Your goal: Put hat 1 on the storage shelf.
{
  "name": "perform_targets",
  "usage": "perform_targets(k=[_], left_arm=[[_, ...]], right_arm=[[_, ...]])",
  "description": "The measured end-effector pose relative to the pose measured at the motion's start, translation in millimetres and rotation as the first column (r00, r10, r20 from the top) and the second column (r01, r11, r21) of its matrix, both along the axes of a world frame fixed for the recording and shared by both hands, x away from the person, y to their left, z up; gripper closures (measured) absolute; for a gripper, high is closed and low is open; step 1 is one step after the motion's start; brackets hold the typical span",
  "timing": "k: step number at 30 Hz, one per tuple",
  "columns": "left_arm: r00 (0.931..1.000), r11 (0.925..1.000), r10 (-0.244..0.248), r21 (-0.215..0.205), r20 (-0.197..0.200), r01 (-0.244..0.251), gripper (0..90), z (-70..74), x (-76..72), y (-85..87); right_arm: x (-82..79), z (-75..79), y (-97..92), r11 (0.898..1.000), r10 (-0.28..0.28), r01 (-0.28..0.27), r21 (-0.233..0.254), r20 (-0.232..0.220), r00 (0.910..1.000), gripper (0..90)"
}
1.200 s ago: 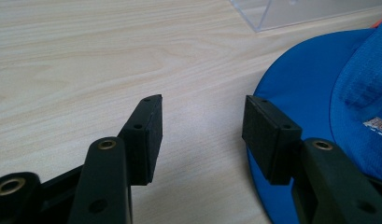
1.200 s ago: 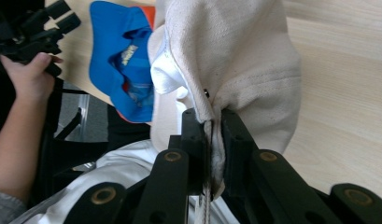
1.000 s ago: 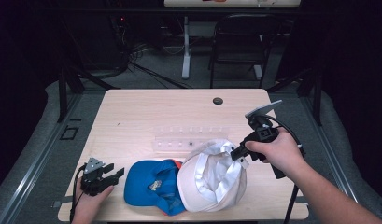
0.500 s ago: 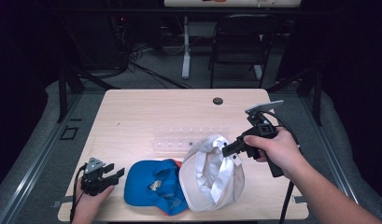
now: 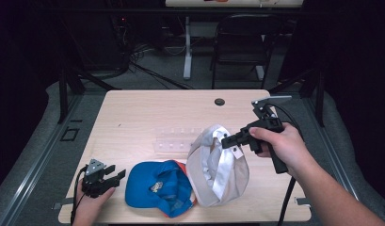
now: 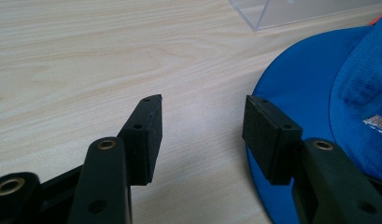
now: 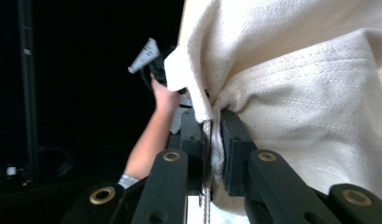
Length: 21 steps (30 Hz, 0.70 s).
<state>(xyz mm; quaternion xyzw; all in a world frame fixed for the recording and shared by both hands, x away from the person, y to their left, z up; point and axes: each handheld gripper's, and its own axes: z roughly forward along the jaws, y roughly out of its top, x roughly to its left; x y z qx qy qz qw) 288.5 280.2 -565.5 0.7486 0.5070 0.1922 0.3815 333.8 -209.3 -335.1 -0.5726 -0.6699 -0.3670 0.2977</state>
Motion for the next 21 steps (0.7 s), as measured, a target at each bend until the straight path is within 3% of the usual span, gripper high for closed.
perform_targets(k=[7,15,21], left_arm=[[1.0000,1.0000,-0.001,-0.004,0.000,0.001,48.2,0.0,-0.1,-0.3],[0.9999,0.9999,-0.012,-0.005,0.012,0.012,48.3,1.1,-1.0,-1.8],[0.9977,0.9985,-0.055,0.005,0.039,0.055,49.4,8.0,-5.1,-7.6]], right_arm=[[9.0,8.3,-5.9,0.995,-0.042,0.039,0.092,0.022,0.9989,81.8],[25.1,11.0,-2.2,0.985,-0.081,0.077,0.152,0.016,0.9966,81.8],[35.7,14.0,6.7,0.978,-0.097,0.092,0.186,0.017,0.9952,81.8]])
